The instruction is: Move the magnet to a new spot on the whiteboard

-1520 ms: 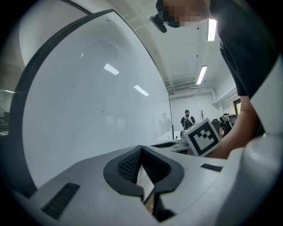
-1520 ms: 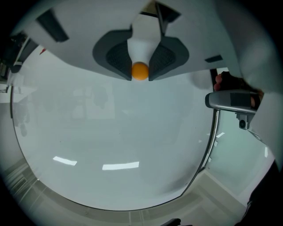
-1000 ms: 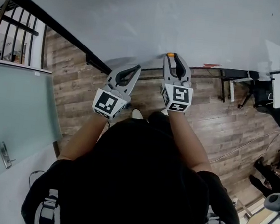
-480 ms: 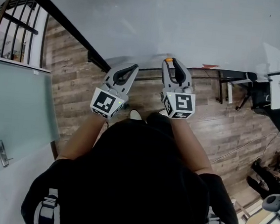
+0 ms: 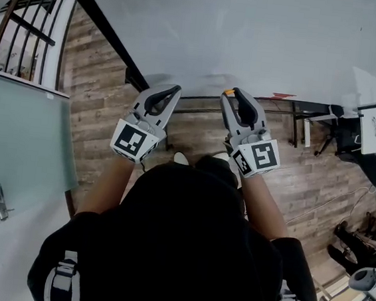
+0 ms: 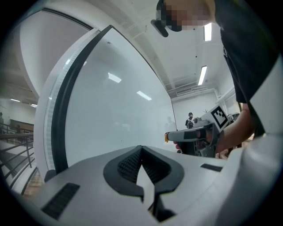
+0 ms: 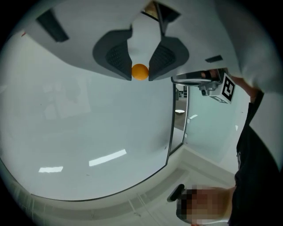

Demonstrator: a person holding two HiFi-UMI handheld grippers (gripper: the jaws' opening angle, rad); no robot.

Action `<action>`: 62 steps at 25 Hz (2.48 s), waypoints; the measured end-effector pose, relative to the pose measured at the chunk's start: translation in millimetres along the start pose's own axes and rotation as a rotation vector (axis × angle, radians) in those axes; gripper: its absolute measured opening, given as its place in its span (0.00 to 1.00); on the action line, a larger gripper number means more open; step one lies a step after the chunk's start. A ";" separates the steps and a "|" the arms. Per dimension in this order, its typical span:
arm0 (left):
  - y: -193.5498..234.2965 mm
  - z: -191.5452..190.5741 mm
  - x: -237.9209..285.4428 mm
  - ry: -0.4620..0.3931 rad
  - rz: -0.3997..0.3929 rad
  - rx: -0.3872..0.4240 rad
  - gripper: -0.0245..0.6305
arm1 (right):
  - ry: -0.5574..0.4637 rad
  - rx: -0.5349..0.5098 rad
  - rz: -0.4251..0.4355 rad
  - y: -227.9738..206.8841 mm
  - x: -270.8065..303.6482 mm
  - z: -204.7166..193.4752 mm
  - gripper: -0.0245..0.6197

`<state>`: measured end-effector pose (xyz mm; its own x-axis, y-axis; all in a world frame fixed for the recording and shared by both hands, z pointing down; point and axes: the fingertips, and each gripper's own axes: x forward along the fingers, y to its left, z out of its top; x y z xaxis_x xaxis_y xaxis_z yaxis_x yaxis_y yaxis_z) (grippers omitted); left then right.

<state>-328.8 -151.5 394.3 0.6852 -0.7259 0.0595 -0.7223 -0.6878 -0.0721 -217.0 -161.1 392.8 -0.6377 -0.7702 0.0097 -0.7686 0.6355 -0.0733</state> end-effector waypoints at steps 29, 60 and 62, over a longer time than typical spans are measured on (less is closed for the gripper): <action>-17.3 18.0 -13.5 -0.039 -0.039 -0.029 0.04 | -0.019 -0.043 0.166 30.9 -10.0 15.7 0.22; -82.9 31.9 44.3 -0.034 -0.142 -0.001 0.04 | -0.031 -0.065 0.014 -39.6 -81.8 29.3 0.22; -93.6 34.8 59.4 -0.043 -0.146 -0.003 0.04 | -0.029 -0.063 0.010 -54.1 -91.8 29.8 0.22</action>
<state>-217.3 -130.0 370.0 0.7864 -0.6172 0.0262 -0.6149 -0.7861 -0.0626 -115.4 -126.4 366.1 -0.6444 -0.7644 -0.0196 -0.7644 0.6447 -0.0100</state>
